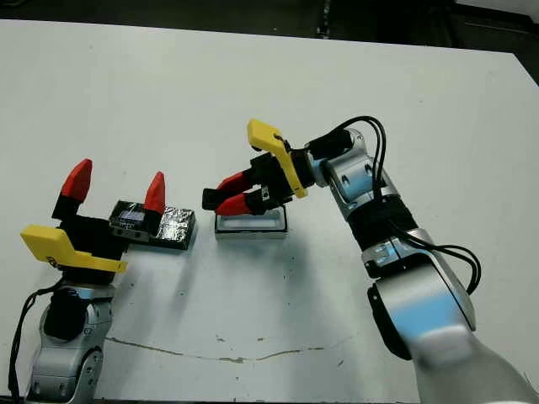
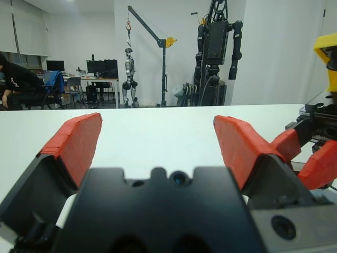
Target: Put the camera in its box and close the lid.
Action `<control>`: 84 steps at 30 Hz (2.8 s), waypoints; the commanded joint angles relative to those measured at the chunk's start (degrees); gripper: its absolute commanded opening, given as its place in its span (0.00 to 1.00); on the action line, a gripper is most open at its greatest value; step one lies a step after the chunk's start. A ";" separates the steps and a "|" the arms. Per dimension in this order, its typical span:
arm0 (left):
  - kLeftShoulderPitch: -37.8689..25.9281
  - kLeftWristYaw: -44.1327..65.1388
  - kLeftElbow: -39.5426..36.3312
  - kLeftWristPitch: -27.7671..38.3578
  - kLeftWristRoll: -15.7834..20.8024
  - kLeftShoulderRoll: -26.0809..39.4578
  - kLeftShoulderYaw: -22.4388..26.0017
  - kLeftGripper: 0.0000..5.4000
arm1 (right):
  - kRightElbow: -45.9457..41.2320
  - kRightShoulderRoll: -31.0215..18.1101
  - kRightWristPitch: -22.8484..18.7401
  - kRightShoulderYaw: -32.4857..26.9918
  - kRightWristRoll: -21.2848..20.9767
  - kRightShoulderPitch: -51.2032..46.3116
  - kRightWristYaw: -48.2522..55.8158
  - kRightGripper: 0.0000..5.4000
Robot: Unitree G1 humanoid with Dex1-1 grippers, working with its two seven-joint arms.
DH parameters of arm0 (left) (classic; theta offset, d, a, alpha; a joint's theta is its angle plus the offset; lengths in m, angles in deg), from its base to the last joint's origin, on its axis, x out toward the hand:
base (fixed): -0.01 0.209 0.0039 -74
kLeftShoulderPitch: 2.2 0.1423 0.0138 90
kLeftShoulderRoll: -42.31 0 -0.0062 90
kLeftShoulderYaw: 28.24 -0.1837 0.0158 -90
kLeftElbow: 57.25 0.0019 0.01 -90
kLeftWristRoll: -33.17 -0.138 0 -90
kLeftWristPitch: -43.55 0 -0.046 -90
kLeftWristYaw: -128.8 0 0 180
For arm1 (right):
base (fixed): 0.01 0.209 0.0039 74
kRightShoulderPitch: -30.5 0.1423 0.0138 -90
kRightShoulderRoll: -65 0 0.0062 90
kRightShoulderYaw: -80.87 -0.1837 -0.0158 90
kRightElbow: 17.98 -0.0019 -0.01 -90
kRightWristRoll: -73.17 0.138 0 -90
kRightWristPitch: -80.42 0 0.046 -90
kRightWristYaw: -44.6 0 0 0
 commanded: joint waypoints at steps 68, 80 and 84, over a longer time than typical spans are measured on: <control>1.39 -0.04 0.10 0.43 0.02 0.03 -0.35 1.00 | 0.54 -7.23 9.33 -0.26 -2.82 -7.83 1.25 0.56; 1.51 0.01 0.09 0.36 0.19 -0.01 -0.39 1.00 | -0.23 -8.33 10.85 -2.45 -0.97 -7.80 2.84 0.89; 1.44 0.14 0.26 0.45 0.19 0.25 -0.16 1.00 | -4.71 -10.30 8.27 -6.09 2.34 -9.31 2.66 0.99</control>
